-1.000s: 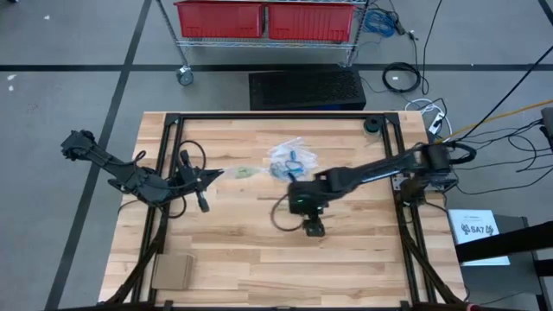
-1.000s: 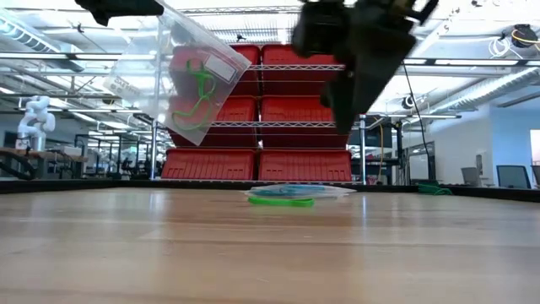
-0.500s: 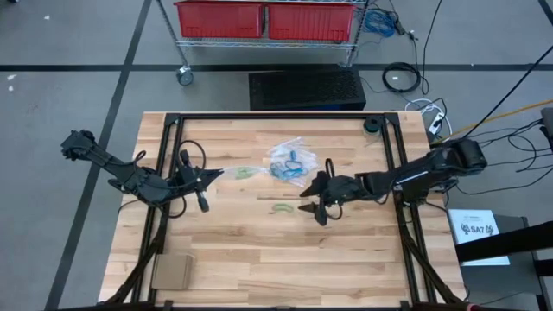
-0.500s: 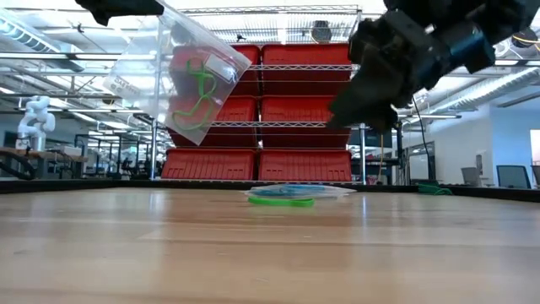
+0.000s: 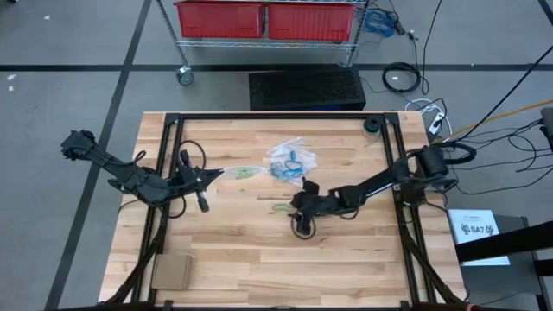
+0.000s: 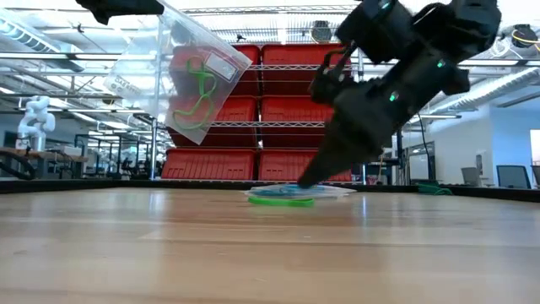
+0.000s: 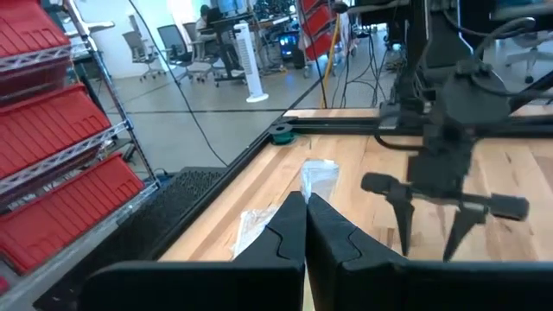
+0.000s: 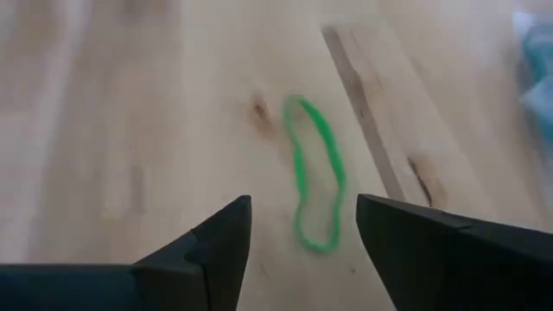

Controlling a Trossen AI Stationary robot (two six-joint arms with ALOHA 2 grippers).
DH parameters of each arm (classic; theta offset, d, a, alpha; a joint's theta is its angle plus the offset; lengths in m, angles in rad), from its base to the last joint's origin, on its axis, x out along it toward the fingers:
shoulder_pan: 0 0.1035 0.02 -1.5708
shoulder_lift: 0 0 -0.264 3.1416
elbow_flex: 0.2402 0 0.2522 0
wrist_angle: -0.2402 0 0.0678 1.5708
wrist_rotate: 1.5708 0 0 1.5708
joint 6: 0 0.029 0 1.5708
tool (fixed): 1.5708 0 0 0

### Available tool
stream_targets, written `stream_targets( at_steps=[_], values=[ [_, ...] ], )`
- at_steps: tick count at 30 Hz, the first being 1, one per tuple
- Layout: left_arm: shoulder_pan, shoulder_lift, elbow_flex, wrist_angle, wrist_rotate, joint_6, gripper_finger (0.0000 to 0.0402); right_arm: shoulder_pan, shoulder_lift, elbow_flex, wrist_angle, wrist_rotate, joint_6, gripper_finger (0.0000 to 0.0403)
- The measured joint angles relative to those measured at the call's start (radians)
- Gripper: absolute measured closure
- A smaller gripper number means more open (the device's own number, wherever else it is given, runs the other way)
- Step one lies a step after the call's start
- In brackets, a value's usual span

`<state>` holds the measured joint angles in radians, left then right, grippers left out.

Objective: Sort rubber bands
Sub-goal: Put the green rubber band into the open transparent zip lock bag

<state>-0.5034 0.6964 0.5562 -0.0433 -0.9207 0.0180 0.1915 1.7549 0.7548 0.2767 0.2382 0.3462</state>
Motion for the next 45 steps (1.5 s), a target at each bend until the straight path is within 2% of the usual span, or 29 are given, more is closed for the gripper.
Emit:
stream_targets(
  at_steps=[6, 9, 12, 16, 18, 22, 27, 32, 38, 45],
  values=[
    [0.0, 0.0, 0.0, 0.0, 0.0, 0.015, 0.0401, 0.001, 0.129, 0.112, -0.113, 0.053, 0.011, 0.0204],
    [0.0, 0.0, 0.0, -0.002, 0.0, 0.015, 0.0401, 0.002, 0.159, 0.141, -0.13, 0.065, 0.025, 0.0219],
    [0.0, 0.0, 0.0, -0.007, 0.0, 0.015, 0.0401, 0.003, 0.168, 0.156, -0.149, 0.082, 0.031, 0.0265],
    [0.0, 0.0, 0.0, -0.01, 0.0, 0.015, 0.0401, 0.002, 0.169, 0.163, -0.183, 0.098, -0.012, 0.0369],
    [0.0, 0.0, 0.0, -0.011, 0.0, 0.015, 0.0401, 0.002, 0.17, 0.163, -0.186, 0.105, -0.034, 0.0391],
    [0.0, 0.0, 0.0, -0.012, 0.0, 0.014, 0.0401, 0.002, 0.163, 0.2, -0.266, 0.101, -0.06, 0.0399],
    [0.0, 0.0, 0.0, -0.014, 0.0, 0.014, 0.0401, 0.007, 0.133, 0.321, -0.537, 0.096, -0.106, 0.0401],
    [0.0, 0.0, 0.0, -0.016, 0.0, 0.015, 0.0401, 0.013, 0.113, 0.525, -0.763, 0.1, -0.173, 0.0402],
    [0.0, 0.0, 0.0, -0.019, 0.0, 0.015, 0.0401, 0.02, 0.113, 0.786, -0.937, 0.105, -0.298, 0.0403],
    [0.0, 0.0, 0.0, -0.021, 0.0, 0.015, 0.0401, 0.019, 0.113, 1.046, -1.114, 0.228, -0.416, 0.0403]
  ],
)
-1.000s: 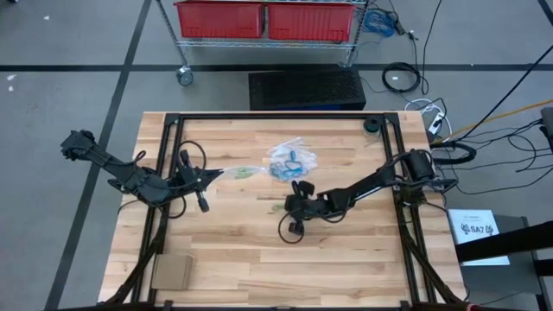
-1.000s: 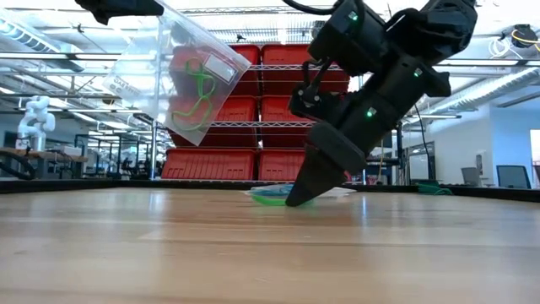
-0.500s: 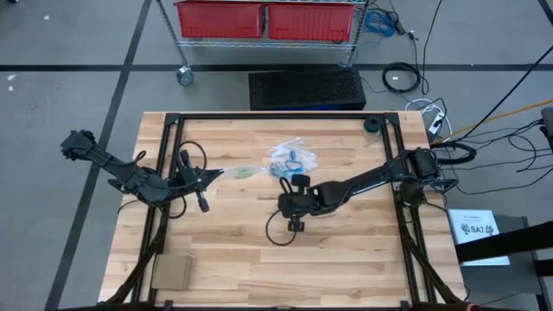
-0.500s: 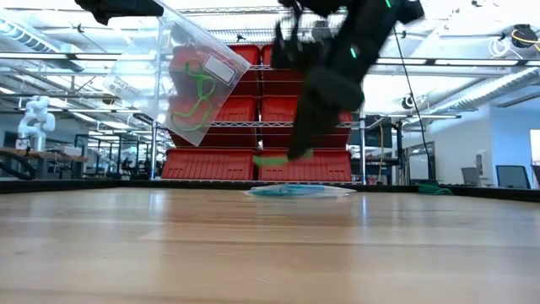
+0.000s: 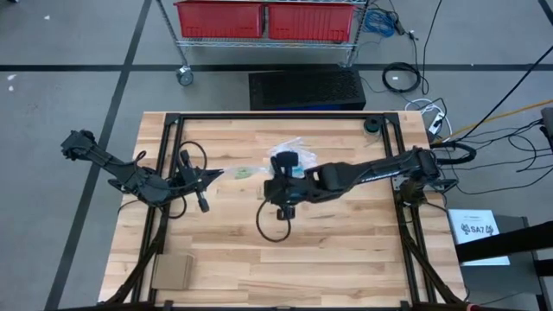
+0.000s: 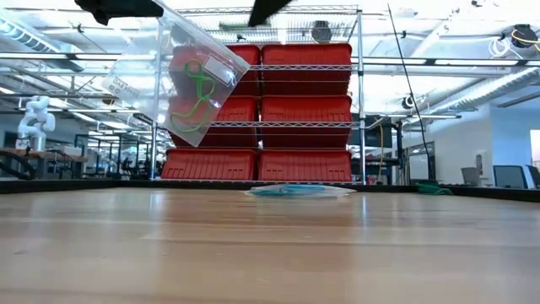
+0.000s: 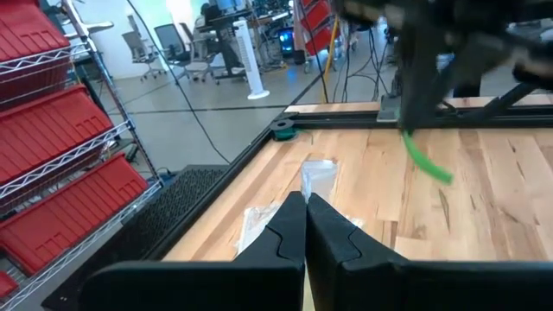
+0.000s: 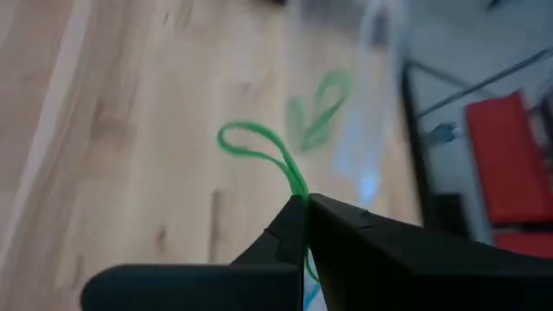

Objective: Sort rubber bands
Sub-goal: Put the green rubber band into the open transparent zip lock bag

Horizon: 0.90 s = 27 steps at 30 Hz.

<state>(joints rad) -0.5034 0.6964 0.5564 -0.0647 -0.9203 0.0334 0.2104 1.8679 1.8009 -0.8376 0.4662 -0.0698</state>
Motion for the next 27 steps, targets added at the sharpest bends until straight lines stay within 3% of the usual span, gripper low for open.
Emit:
stream_targets(
  at_steps=[9, 17, 24, 27],
  values=[
    [0.0, 0.0, 0.0, 0.007, 0.019, 0.0, 0.0401, -0.025, -0.001, 0.116, 0.043, 0.131, -0.127, 0.0403],
    [0.0, 0.0, 0.0, 0.022, 0.027, 0.002, 0.0401, -0.079, 0.081, 0.117, 0.189, 0.134, -0.231, 0.0403],
    [0.0, 0.0, 0.0, 0.022, 0.027, 0.007, 0.0401, -0.085, 0.122, 0.117, 0.217, 0.128, -0.252, 0.0403],
    [0.0, 0.0, 0.0, 0.025, 0.027, 0.007, 0.0401, -0.084, 0.122, 0.117, 0.245, 0.074, -0.229, 0.0403]
  ],
)
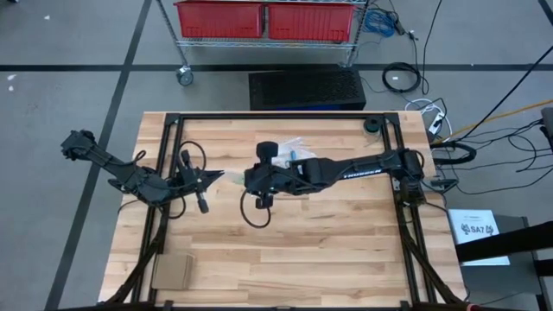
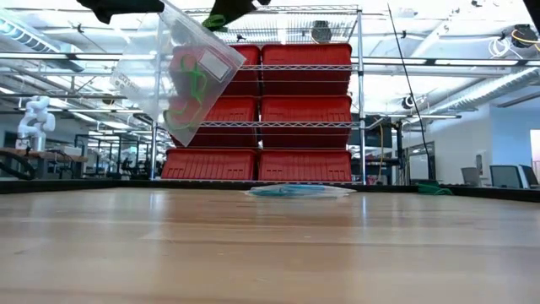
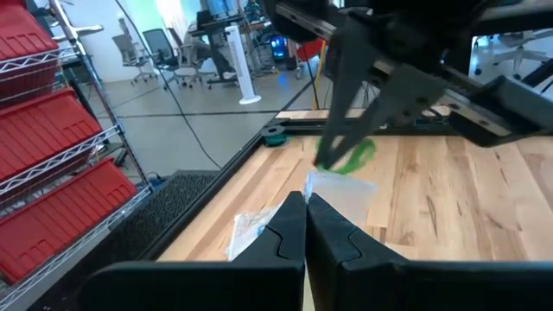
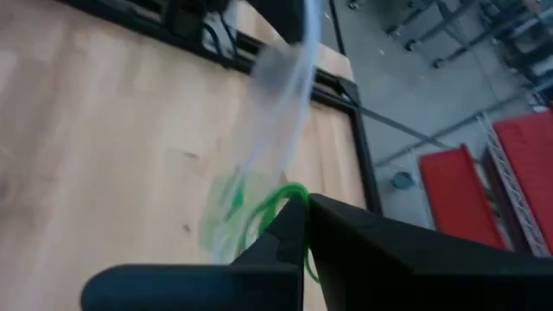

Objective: Sort rubber bands
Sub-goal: Put the green rubber band into the open transparent zip lock bag

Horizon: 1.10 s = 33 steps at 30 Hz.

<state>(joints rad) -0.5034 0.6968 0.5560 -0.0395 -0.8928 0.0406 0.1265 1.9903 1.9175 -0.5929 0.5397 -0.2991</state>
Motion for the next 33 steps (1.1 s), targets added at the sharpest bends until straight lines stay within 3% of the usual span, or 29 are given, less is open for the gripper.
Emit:
stream_targets(
  at_steps=[3, 10, 19, 33],
  values=[
    [0.0, 0.0, 0.0, 0.004, 0.0, 0.0, 0.0401, 0.004, 0.0, 0.0, 0.024, -0.049, 0.008, 0.0403],
    [0.0, 0.0, 0.0, 0.0, 0.0, 0.0, 0.0401, 0.031, -0.003, 0.068, -0.005, -0.036, 0.004, 0.0403],
    [0.0, 0.0, 0.0, 0.0, 0.0, -0.001, 0.0401, 0.053, -0.006, 0.121, -0.066, 0.169, -0.099, 0.0403],
    [0.0, 0.0, 0.0, 0.01, 0.0, -0.007, 0.0401, 0.053, 0.004, 0.098, -0.083, 0.225, -0.08, 0.0403]
  ],
)
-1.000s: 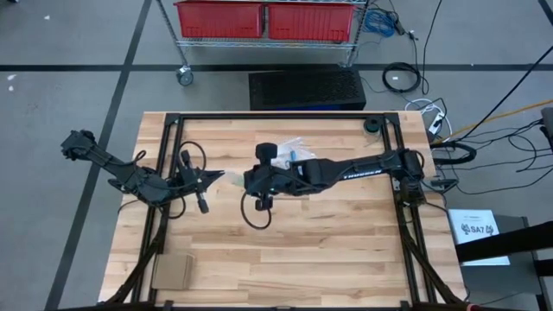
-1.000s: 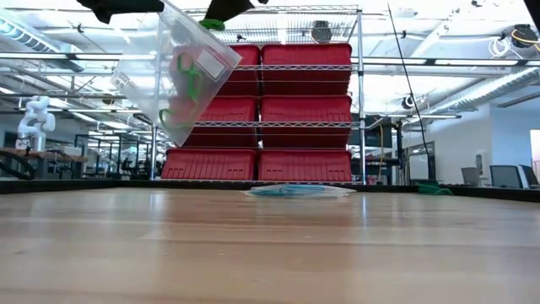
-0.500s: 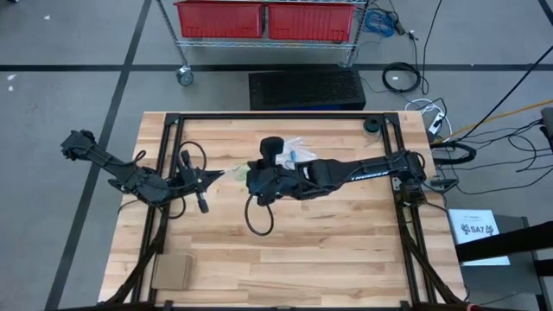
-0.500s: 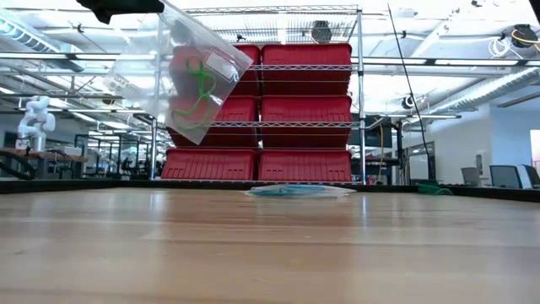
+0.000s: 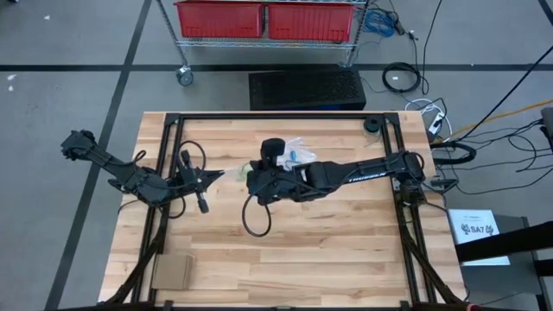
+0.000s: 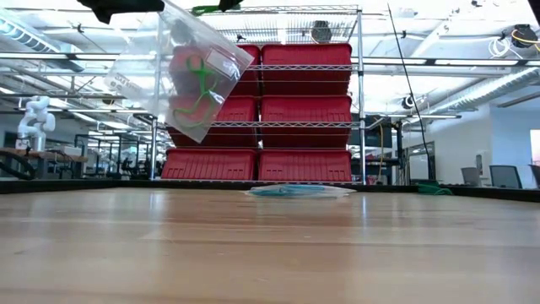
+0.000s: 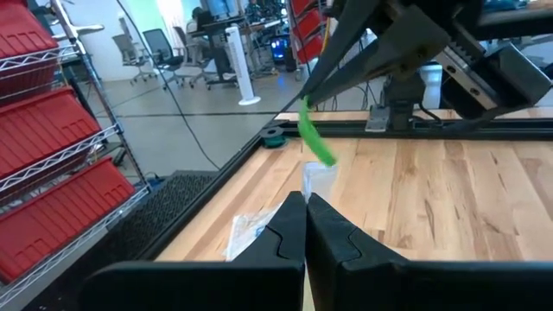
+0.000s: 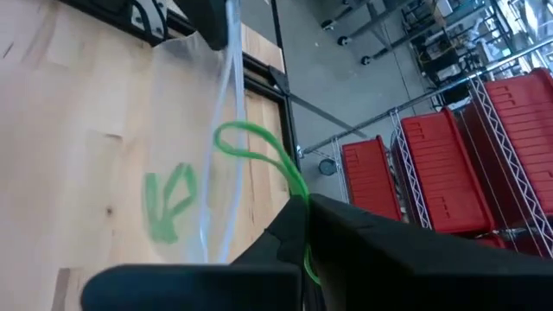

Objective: Sort rubber bands
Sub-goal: Put the green rubber band into the open transparent zip lock bag

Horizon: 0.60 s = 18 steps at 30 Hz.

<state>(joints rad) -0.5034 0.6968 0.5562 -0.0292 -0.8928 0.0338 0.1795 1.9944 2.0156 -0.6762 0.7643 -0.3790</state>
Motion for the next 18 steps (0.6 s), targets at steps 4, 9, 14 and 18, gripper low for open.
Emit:
stream_targets(
  at_steps=[4, 9, 14, 18],
  values=[
    [0.0, 0.0, 0.0, 0.01, 0.0, 0.0, 0.0401, 0.0, 0.001, 0.0, -0.003, 0.001, 0.007, 0.0403],
    [0.0, 0.006, 0.0, 0.022, 0.0, 0.0, 0.0401, -0.002, 0.018, 0.0, -0.034, 0.005, 0.021, 0.0403],
    [0.0, 0.011, 0.0, 0.022, 0.0, 0.0, 0.0401, -0.004, 0.028, -0.001, -0.05, 0.046, 0.013, 0.0403],
    [0.0, 0.012, 0.0, 0.022, 0.0, 0.0, 0.0401, -0.008, 0.028, 0.008, -0.05, 0.074, 0.01, 0.0403]
  ],
)
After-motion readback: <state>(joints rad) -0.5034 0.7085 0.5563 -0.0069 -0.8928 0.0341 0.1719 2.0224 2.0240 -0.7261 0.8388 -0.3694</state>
